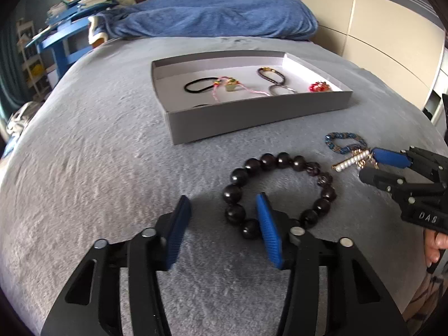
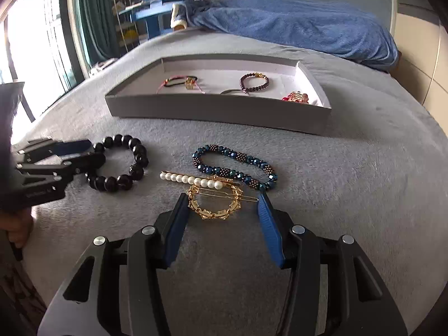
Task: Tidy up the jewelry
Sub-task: 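Grasp the large black bead bracelet with the left tool while the right tool grasps the gold hair clip, then carry both items into the tray and open both tools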
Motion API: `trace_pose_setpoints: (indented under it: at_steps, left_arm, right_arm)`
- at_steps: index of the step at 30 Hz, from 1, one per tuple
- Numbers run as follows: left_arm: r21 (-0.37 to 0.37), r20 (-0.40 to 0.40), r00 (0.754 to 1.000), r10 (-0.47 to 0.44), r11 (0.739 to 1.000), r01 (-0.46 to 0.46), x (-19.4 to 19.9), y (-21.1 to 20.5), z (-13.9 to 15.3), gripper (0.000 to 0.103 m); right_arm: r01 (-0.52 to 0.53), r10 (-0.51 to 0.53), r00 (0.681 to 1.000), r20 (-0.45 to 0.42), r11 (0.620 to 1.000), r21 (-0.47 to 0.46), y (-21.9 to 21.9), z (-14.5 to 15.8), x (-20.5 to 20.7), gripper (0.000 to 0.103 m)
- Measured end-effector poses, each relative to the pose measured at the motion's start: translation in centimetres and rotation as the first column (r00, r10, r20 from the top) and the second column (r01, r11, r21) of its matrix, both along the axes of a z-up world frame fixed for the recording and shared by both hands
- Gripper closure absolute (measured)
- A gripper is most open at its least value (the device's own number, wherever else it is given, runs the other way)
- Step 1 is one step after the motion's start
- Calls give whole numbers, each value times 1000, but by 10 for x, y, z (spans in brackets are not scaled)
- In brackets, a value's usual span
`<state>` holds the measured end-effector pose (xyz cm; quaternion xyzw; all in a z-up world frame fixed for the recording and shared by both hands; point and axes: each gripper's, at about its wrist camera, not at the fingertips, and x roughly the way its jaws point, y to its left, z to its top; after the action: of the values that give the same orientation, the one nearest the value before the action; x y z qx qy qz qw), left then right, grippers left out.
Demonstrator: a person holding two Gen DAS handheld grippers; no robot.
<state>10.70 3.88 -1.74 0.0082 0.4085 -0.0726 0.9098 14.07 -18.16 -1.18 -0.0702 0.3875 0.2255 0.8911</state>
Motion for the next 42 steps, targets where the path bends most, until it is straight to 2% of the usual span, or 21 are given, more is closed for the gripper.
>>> trace_pose_setpoints:
  at_steps: [6,9,15,17,19,21,23,24,29,36,42]
  left_arm:
    - [-25,-4,1000,-15,1000,14,-1,1,0,60]
    - [-11,-6,1000,2,1000,-2,0,1,0,52]
    - [-42,-34,999,-4,999,2,6,5,-2,51]
    - [-46,-36,999,-4,999,2,7,5,-2,55]
    - [-39,-25,1000,-12,999,11,5,3,-1,65]
    - [-30,-16,1000,-24,999,24,3,0,0,81]
    - [-22,-13,1000,-28,999,28,2,-2,1,82]
    - [-27,-14,999,-29,999,28,2,-3,1,88]
    - [-89,-22,999,-35,995,33,-1,4,5,88]
    - [-93,16,998,-59,994,60,-11,2,25,88]
    - [-93,76,993,-86,991,93,-9,-5,58,88]
  right_arm:
    - [53,-54,997,48,998,31,-18,9,-9,53]
    - [94,-96,993,69,995,40,-28,14,-6,53]
    - [141,-145,988,56,987,72,-42,13,3,53]
    - [142,-146,988,46,987,74,-42,10,5,53]
    - [136,-140,989,45,988,74,-42,8,6,53]
    - [137,-141,989,40,987,82,-43,8,6,53]
    - [144,-147,989,30,985,97,-46,6,8,53]
    - [147,-150,988,26,984,105,-47,6,8,53]
    - [151,-155,988,19,979,135,-52,5,9,53]
    - [134,-141,989,45,981,138,-48,13,7,53]
    - [118,-130,989,69,980,160,-46,28,12,53]
